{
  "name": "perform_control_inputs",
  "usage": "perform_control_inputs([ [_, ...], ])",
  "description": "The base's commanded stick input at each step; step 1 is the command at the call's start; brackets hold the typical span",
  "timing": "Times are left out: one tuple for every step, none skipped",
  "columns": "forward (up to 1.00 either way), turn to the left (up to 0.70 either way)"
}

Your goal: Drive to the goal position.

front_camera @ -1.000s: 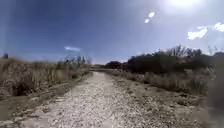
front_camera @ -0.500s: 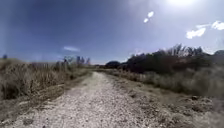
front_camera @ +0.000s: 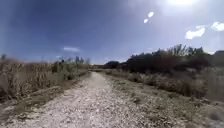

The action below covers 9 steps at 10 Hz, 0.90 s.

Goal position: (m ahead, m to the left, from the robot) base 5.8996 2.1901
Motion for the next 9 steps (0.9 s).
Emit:
perform_control_inputs([
  [0.70, 0.00],
  [0.70, 0.00],
  [0.70, 0.00],
  [0.70, 0.00],
  [0.70, 0.00],
  [0.70, 0.00],
  [0.70, 0.00],
  [0.70, 0.00],
  [0.70, 0.00],
])
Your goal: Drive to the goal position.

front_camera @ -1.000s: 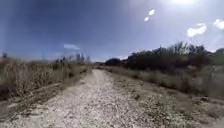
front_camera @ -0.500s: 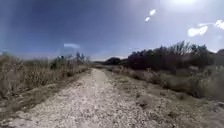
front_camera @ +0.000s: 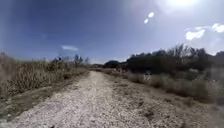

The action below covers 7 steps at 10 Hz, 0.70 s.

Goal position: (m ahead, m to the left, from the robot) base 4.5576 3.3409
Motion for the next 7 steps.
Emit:
perform_control_inputs([
  [0.70, 0.00],
  [0.70, 0.00],
  [0.70, 0.00],
  [0.70, 0.00],
  [0.70, 0.00],
  [0.70, 0.00],
  [0.70, 0.00],
])
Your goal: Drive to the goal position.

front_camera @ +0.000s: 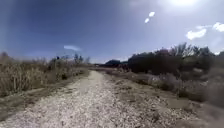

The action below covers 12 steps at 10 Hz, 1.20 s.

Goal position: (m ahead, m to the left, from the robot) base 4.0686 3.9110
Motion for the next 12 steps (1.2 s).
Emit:
perform_control_inputs([
  [0.70, 0.00],
  [0.70, 0.00],
  [0.70, 0.00],
  [0.70, 0.16],
  [0.70, 0.34],
  [0.70, 0.27],
  [0.70, 0.20],
  [0.70, 0.13],
  [0.70, 0.05],
  [0.70, 0.00],
  [0.70, 0.00],
  [0.70, 0.00],
])
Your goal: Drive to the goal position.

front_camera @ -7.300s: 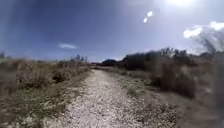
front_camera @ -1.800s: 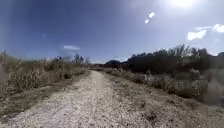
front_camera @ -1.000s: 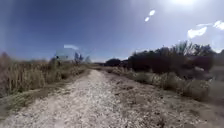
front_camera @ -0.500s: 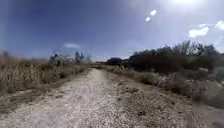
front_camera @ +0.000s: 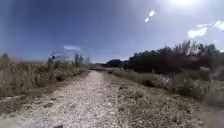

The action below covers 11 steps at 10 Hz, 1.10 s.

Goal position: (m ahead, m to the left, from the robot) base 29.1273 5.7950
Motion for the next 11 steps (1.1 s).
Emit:
perform_control_inputs([
  [0.70, 0.00],
  [0.70, 0.00],
  [0.70, 0.00],
  [0.70, 0.00],
  [0.70, 0.00],
  [0.70, 0.00],
  [0.70, 0.00],
  [0.70, 0.00],
  [0.70, 0.00],
  [0.70, 0.00],
  [0.70, 0.00],
])
